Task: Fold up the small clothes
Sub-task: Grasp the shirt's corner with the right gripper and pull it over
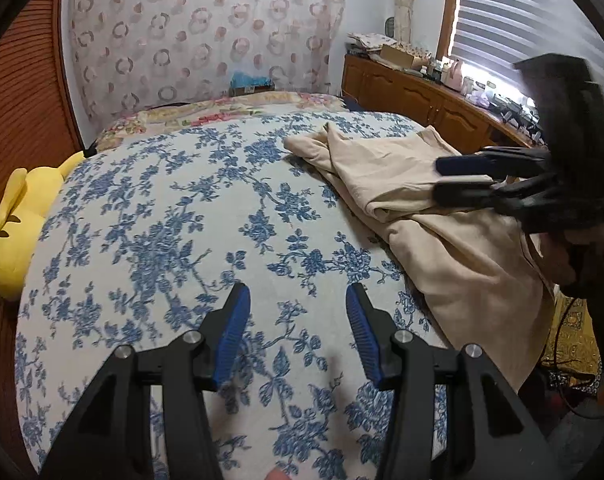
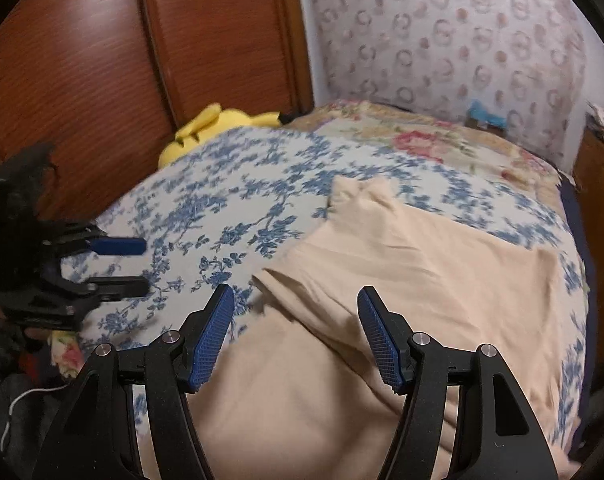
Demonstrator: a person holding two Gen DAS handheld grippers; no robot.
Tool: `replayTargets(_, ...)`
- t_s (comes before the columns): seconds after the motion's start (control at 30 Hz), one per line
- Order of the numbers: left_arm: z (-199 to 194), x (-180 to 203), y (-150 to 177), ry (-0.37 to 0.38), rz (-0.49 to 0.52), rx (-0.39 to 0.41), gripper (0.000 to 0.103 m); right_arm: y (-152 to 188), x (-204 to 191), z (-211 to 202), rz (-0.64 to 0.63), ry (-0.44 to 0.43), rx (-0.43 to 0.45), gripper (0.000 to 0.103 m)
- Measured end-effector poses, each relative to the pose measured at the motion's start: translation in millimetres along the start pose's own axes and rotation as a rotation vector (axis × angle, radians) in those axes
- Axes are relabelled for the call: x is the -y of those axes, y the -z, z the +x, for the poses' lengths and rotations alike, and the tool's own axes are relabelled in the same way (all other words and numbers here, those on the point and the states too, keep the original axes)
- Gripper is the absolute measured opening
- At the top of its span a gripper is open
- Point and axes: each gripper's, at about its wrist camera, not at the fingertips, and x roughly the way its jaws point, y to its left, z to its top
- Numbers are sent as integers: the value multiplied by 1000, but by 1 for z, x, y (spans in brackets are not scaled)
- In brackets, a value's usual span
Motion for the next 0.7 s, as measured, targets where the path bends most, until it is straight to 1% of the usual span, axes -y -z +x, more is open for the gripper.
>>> replayTargets(0.13, -4, -7, 4, 2, -20, 12, 49, -6, -7, 32, -51, 41, -85, 66)
replayTargets(0.23, -3, -13, 7, 2, -35, 9, 49, -5, -5, 50, -66, 56, -146, 66)
replayTargets(0.27, -3, -14, 9, 4, -38, 9, 49, -4, -5, 55, -78, 66, -166, 64)
replayTargets(0.3, -3, -15, 11, 6, -42, 9, 49, -3, -5, 59, -93, 78, -180, 52)
replayTargets(0.33, -3, -16, 12, 8, -45, 9, 49, -2, -5, 60, -106, 86, -181, 30)
replayTargets(0.37, -3, -16, 14, 9, -48, 9, 49, -2, -5, 58, -110, 101, -164, 18)
replayTargets(0.4, -3, -16, 15, 11, -50, 8, 49, -3, -2, 54, -99, 109, -143, 7)
replayTargets(0.53, -2, -16, 19, 19, -55, 5, 49, -17, 25, 18, 14, 58, -20, 6)
replayTargets(0.63, -1, -16, 18, 24, -55, 7, 49, -31, 48, -8, 56, 89, 45, 5)
replayTargets(0.7, -2, -13, 18, 29, -51, 11, 49, -44, 67, -19, 68, 133, 62, 5)
